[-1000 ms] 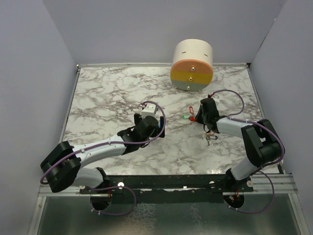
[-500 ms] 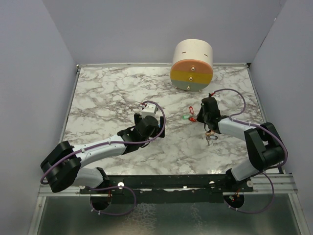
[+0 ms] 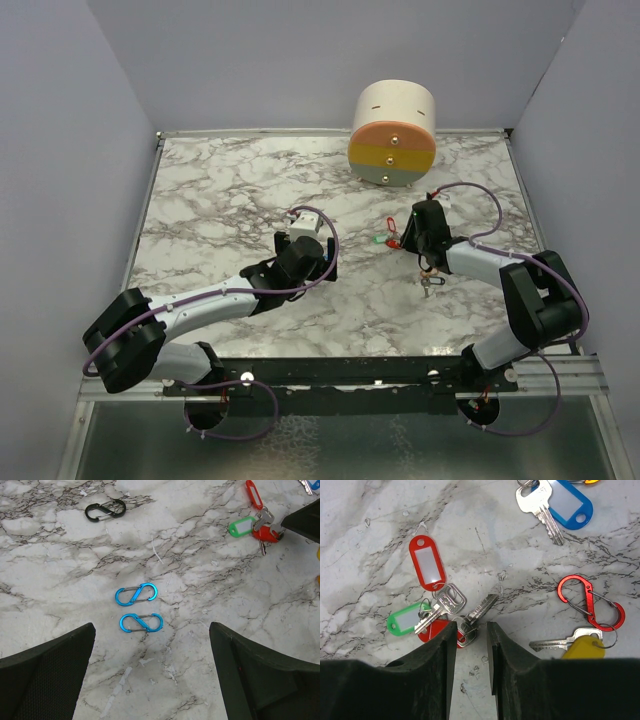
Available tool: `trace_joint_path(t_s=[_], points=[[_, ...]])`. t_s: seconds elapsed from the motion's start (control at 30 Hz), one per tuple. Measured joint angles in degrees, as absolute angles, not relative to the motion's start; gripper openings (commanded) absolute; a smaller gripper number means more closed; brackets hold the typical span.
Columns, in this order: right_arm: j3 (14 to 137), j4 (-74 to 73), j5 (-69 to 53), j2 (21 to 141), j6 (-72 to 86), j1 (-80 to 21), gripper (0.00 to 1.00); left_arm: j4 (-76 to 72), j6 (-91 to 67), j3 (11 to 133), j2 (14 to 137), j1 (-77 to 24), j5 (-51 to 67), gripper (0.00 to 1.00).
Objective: Put the keys on the keyring
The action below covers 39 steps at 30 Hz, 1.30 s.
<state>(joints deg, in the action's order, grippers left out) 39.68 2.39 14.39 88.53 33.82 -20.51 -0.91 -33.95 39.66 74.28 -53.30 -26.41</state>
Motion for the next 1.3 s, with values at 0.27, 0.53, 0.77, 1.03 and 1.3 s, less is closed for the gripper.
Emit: trace_joint_path(t_s=[0.27,0.53,0.77,1.03,1.3], points=[[39.64,2.17,13.82,88.62,33.89,-20.51,0.27,-0.91,-33.95,39.66,74.28,-53.3,-26.41,0.99],[39.64,2.17,13.47,89.1,34.15,-20.51,0.24,-0.91,-33.95,39.62,74.28,-53.21,-26.41,0.99],[39.64,2.17,12.8,89.38,34.17,-20.51,0.2,-0.93,-33.95,39.62,74.28,-53.21,-26.41,0.99],[39.64,2.17,12.73,89.41,34.22,-20.51,0.11,-0.99,-33.95,39.62,74.28,-53.19,-26.41,0.99],[39.62,2.17,12.73,89.38,34.24,-20.51,0.08,-1.04,-33.98,39.59,74.28,-53.19,-26.39,0.99]])
